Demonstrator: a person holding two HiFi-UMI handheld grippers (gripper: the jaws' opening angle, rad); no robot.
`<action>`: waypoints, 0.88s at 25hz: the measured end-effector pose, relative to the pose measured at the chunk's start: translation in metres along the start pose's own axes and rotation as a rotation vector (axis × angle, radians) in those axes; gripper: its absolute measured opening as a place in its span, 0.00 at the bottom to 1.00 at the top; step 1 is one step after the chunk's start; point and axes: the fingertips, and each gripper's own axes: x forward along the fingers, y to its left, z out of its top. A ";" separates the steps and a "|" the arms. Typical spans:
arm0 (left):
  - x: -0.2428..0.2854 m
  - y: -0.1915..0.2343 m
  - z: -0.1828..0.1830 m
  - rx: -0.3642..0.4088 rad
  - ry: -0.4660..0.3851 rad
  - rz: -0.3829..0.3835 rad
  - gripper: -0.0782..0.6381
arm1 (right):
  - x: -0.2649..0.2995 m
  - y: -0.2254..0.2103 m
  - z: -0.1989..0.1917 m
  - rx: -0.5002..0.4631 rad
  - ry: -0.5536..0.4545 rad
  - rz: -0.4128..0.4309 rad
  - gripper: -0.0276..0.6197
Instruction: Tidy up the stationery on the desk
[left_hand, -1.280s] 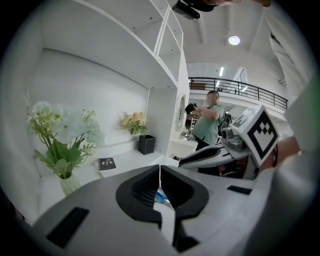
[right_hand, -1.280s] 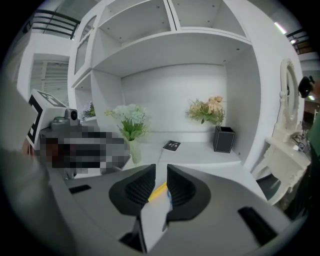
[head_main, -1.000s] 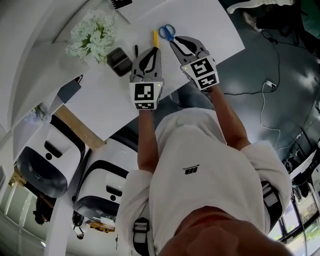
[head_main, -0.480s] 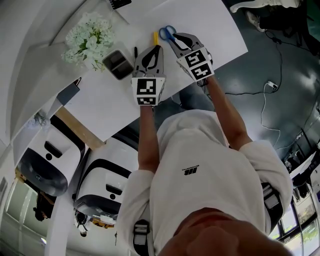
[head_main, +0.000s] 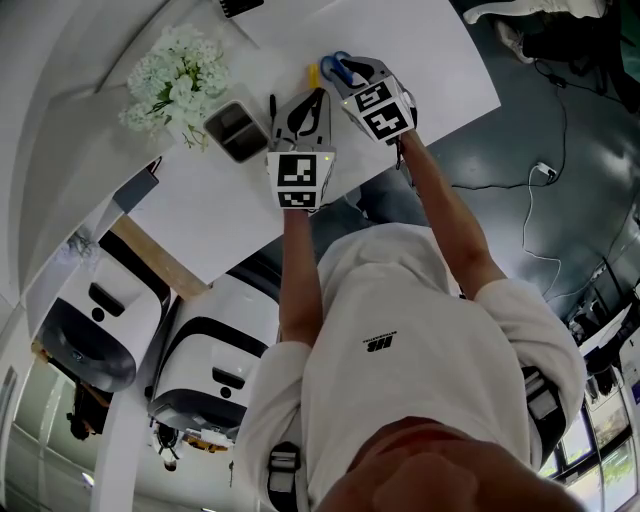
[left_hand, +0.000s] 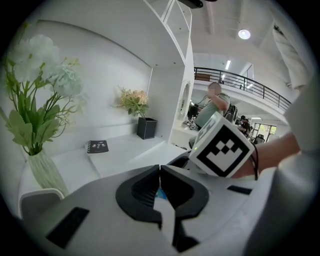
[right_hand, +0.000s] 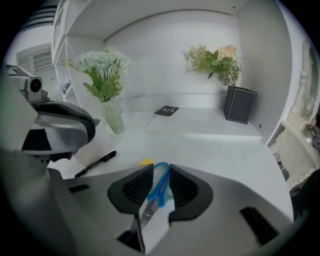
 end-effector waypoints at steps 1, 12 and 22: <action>0.001 0.001 -0.001 -0.003 0.003 0.001 0.11 | 0.003 -0.001 -0.002 0.004 0.012 0.000 0.17; 0.005 0.006 -0.003 -0.014 0.005 0.010 0.11 | 0.032 -0.007 -0.021 0.037 0.107 0.009 0.18; -0.011 0.006 0.004 -0.031 -0.024 0.014 0.11 | 0.032 -0.011 -0.022 0.000 0.139 -0.040 0.14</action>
